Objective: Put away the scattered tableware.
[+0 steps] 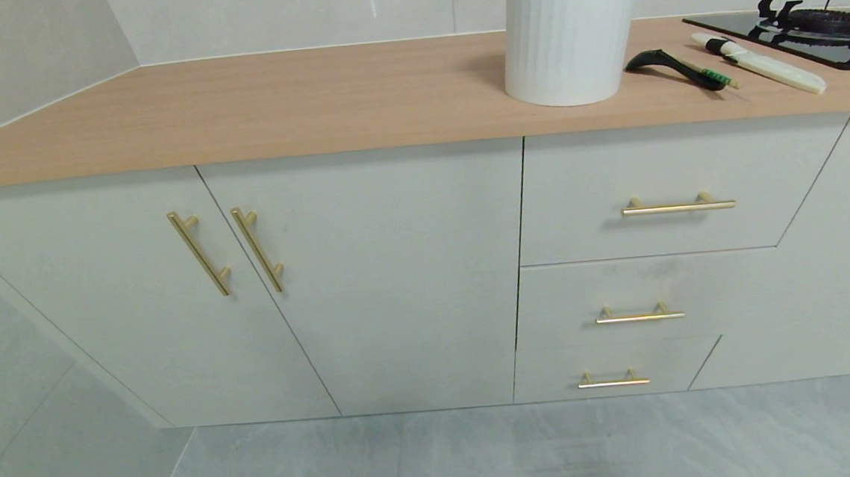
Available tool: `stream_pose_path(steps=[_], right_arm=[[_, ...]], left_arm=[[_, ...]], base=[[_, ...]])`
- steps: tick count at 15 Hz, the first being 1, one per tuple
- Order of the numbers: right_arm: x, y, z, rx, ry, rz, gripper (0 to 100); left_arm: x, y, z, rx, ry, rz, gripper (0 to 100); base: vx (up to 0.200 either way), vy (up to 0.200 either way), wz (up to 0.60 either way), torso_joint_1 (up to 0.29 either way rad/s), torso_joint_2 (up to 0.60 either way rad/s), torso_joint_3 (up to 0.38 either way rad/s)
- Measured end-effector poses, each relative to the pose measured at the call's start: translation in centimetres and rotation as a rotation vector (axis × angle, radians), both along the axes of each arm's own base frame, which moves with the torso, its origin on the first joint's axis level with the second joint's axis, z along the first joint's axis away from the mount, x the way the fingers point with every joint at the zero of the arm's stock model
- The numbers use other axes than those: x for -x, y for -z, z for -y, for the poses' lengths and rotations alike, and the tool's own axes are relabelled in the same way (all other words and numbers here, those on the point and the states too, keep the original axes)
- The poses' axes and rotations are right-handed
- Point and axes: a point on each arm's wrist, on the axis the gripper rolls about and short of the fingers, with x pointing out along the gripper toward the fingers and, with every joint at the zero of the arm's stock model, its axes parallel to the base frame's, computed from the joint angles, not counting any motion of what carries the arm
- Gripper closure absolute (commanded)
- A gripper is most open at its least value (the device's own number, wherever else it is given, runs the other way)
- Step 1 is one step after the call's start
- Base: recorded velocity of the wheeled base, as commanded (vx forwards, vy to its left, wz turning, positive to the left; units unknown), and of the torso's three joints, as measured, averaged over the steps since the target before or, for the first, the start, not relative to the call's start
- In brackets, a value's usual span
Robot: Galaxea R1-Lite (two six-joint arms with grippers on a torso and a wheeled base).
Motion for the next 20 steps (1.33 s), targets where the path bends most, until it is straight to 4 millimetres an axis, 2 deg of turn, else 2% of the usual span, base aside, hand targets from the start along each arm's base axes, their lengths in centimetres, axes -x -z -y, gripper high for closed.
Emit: stream_pose_path(steps=[2, 5, 7, 10, 12, 15, 17, 20], right_arm=[[-0.8, -1.4, 0.0, 0.007, -0.079, -0.094, 0], [-4.2, -3.4, -0.3, 0.023, -0.171, -0.284, 0], [-7.8, -4.6, -0.9, 0.035, -0.202, -0.412, 0], [-15.4, -5.2, -2.4, 0.052, -0.219, -0.571, 0], [-20.8, -4.9, -3.5, 0.062, -0.213, -0.621, 0], [-27.4, -3.7, -4.6, 0.068, -0.194, -0.647, 0], [-30.7, -2.2, -4.6, 0.067, -0.147, -0.617, 0], [-33.9, 0.4, -4.6, 0.079, -0.038, -0.538, 0]], left_arm=[[0.0, 0.0, 0.0, 0.0, 0.0, 0.0, 0], [0.0, 0.0, 0.0, 0.0, 0.0, 0.0, 0], [0.0, 0.0, 0.0, 0.0, -0.001, 0.0, 0], [0.0, 0.0, 0.0, 0.0, -0.002, 0.0, 0], [0.0, 0.0, 0.0, 0.0, -0.001, 0.0, 0], [0.0, 0.0, 0.0, 0.0, 0.0, 0.0, 0], [0.0, 0.0, 0.0, 0.0, 0.0, 0.0, 0], [0.0, 0.0, 0.0, 0.0, 0.0, 0.0, 0]], base=[[0.0, 0.0, 0.0, 0.0, 0.0, 0.0], [0.0, 0.0, 0.0, 0.0, 0.0, 0.0], [0.0, 0.0, 0.0, 0.0, 0.0, 0.0], [0.0, 0.0, 0.0, 0.0, 0.0, 0.0], [0.0, 0.0, 0.0, 0.0, 0.0, 0.0], [0.0, 0.0, 0.0, 0.0, 0.0, 0.0], [0.0, 0.0, 0.0, 0.0, 0.0, 0.0], [0.0, 0.0, 0.0, 0.0, 0.0, 0.0]])
